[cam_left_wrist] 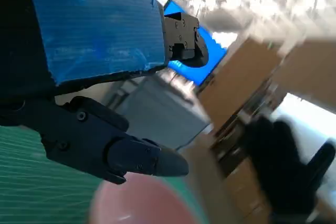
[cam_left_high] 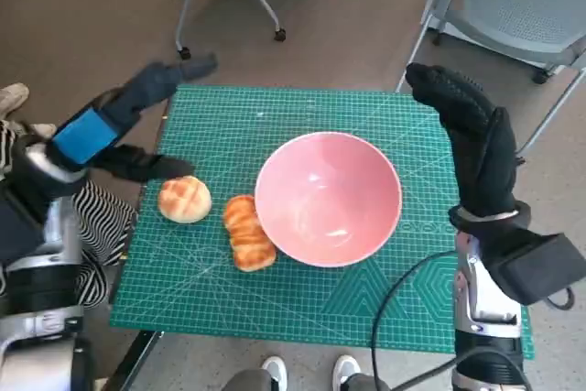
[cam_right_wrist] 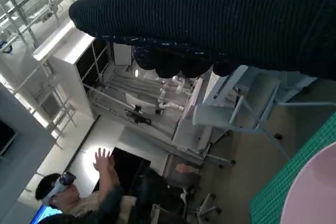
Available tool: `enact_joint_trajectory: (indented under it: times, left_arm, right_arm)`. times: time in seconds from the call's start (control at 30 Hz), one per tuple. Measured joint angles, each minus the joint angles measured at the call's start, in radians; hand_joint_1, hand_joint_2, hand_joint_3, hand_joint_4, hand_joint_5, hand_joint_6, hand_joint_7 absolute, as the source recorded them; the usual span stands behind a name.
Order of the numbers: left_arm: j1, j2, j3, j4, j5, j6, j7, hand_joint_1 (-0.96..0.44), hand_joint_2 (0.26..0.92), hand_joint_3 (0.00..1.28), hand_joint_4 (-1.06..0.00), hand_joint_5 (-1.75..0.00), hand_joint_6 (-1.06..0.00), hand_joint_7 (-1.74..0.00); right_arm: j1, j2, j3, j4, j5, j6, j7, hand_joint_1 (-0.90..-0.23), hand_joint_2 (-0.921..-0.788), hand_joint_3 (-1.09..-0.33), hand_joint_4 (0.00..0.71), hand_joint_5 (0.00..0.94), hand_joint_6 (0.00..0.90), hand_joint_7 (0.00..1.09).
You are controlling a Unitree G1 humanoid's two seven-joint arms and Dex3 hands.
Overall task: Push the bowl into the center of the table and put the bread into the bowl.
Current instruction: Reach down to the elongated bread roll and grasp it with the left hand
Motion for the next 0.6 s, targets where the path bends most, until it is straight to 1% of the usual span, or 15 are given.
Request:
enact_joint_trajectory:
  times: [0.03,0.13,0.23,0.4,0.6]
  left_arm:
    - [0.000,0.013,-0.006,0.011,0.006,-0.016,-0.015,-0.46,0.873,0.03,-0.29,-0.05,-0.11,-0.58]
    - [0.000,0.043,-0.020,0.042,0.022,-0.070,-0.045,-0.46,0.869,0.01,-0.34,-0.03,-0.20,-0.51]
    - [0.001,0.070,-0.030,0.077,0.041,-0.143,-0.068,-0.45,0.867,0.00,-0.37,-0.02,-0.25,-0.47]
    - [0.008,0.093,-0.047,0.115,0.047,-0.248,-0.085,-0.41,0.861,0.00,-0.43,-0.01,-0.36,-0.37]
    - [0.020,0.096,-0.084,0.168,0.081,-0.381,-0.086,-0.39,0.841,0.00,-0.47,-0.01,-0.42,-0.31]
  right_arm:
    - [0.000,0.001,0.000,-0.001,0.000,0.001,-0.001,-0.695,-0.921,-0.729,0.199,0.018,0.060,0.60]
    - [0.001,0.001,0.000,-0.002,0.000,0.002,-0.002,-0.701,-0.921,-0.727,0.201,0.018,0.061,0.59]
    - [0.002,0.001,0.000,-0.001,0.004,0.002,-0.002,-0.702,-0.921,-0.726,0.201,0.017,0.062,0.59]
    - [0.002,0.003,0.000,0.005,0.005,0.002,-0.002,-0.700,-0.921,-0.727,0.201,0.015,0.058,0.59]
    - [0.002,0.007,0.002,0.012,0.006,0.002,-0.002,-0.697,-0.921,-0.728,0.201,0.013,0.057,0.59]
